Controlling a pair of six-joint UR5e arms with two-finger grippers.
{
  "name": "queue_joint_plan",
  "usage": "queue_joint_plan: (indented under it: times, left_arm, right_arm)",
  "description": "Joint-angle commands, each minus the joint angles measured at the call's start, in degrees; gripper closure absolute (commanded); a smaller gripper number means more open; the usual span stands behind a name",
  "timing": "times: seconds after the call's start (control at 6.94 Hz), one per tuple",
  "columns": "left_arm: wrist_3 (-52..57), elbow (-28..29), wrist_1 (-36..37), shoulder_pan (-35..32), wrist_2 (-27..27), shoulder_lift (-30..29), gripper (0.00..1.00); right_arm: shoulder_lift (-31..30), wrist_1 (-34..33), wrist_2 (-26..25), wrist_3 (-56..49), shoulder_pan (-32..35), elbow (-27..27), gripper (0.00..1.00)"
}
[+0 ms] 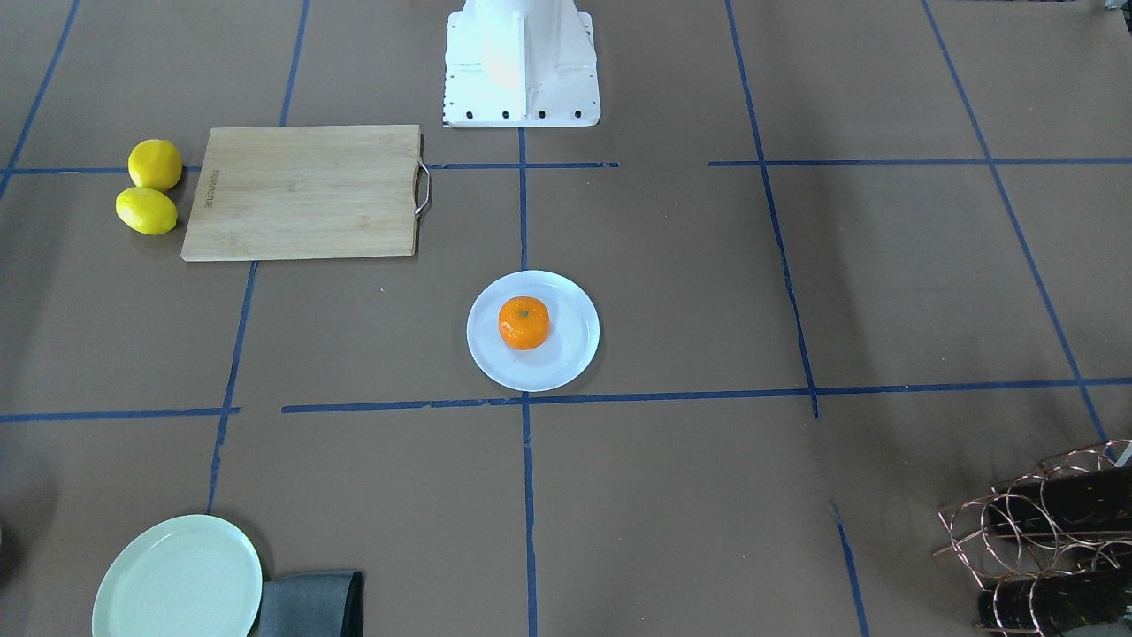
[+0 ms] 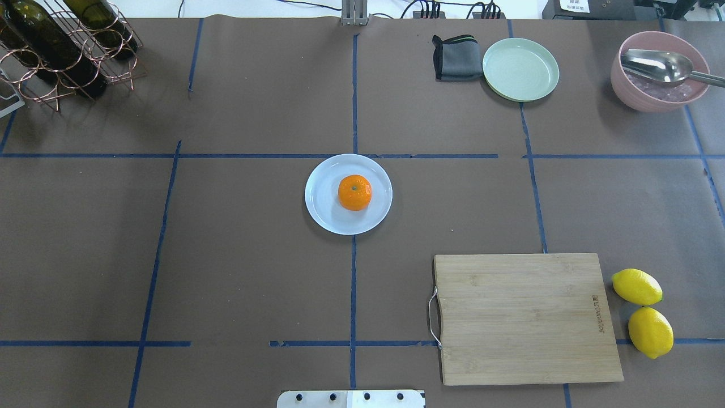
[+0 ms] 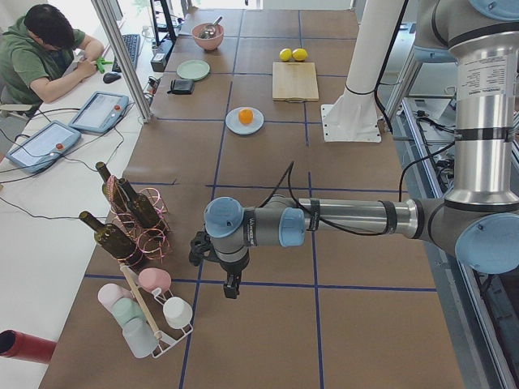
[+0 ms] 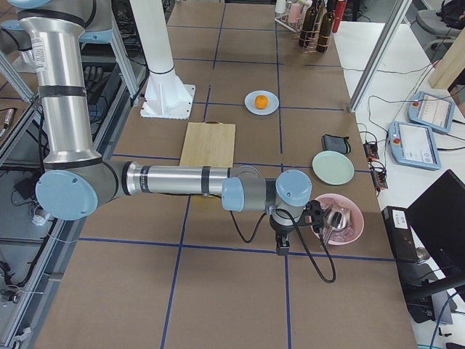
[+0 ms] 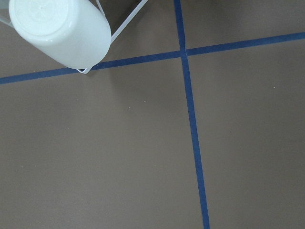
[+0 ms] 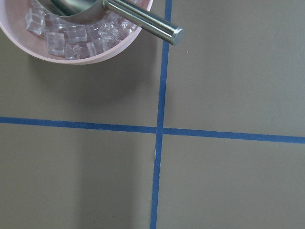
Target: Pick orange to plate
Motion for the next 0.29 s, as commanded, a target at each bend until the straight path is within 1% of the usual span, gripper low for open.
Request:
queue_joint_plan:
  times: [0.0,0.14]
  left_arm:
    - [-0.1,0.0,0.0,0.0,0.0,0.0,0.00]
    - [-0.1,-0.1,0.0,0.0,0.0,-0.1,0.00]
  right_arm:
    - [0.0,0.1,0.1,0.0,0.0,0.1,0.00]
    - [0.0,0.1,0.1,0.0,0.1,0.2,0.00]
